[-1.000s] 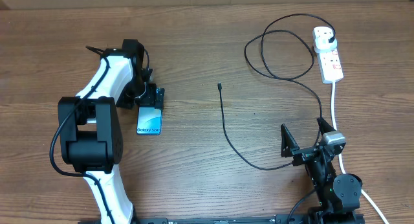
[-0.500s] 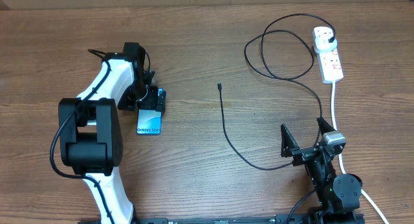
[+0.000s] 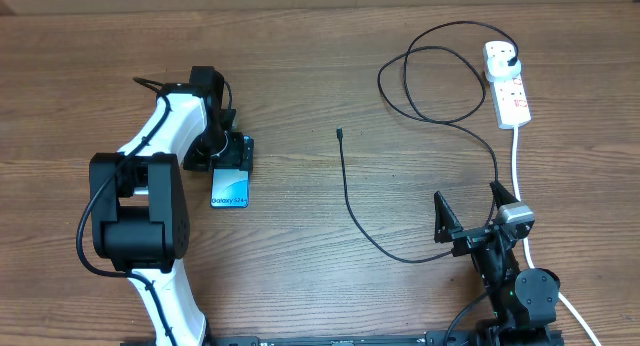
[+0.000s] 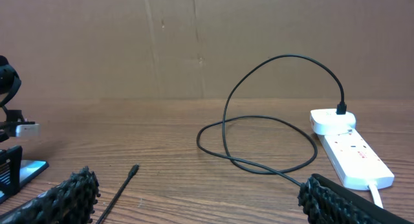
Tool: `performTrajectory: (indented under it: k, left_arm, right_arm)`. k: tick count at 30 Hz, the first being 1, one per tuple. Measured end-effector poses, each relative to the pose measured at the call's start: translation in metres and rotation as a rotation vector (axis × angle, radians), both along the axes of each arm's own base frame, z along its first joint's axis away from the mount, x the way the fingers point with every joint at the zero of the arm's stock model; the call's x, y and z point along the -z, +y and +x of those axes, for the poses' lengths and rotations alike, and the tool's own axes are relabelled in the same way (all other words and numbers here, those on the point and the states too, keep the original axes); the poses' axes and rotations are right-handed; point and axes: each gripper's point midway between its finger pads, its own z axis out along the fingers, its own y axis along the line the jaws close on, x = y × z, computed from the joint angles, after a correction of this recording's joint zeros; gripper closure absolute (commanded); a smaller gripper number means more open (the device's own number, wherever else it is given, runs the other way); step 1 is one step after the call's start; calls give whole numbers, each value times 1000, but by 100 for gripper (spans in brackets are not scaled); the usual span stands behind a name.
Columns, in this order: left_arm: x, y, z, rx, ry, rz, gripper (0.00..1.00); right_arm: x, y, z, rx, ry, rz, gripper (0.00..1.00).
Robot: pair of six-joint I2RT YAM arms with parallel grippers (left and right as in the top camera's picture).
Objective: Plug charger to phone and switch on socket
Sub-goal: 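Close the left gripper on the top edge of the smartphone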
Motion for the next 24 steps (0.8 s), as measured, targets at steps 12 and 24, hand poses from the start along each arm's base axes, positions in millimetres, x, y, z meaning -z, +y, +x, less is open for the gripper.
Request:
performTrajectory:
  k: [12, 24]
  left_arm:
    - [1, -5, -10, -188, 45, 16, 19]
    - [1, -5, 2, -96, -10, 9, 17]
  right_arm:
    - [0, 0, 0, 0, 0, 0, 0]
    - [0, 0, 0, 0, 0, 0, 0]
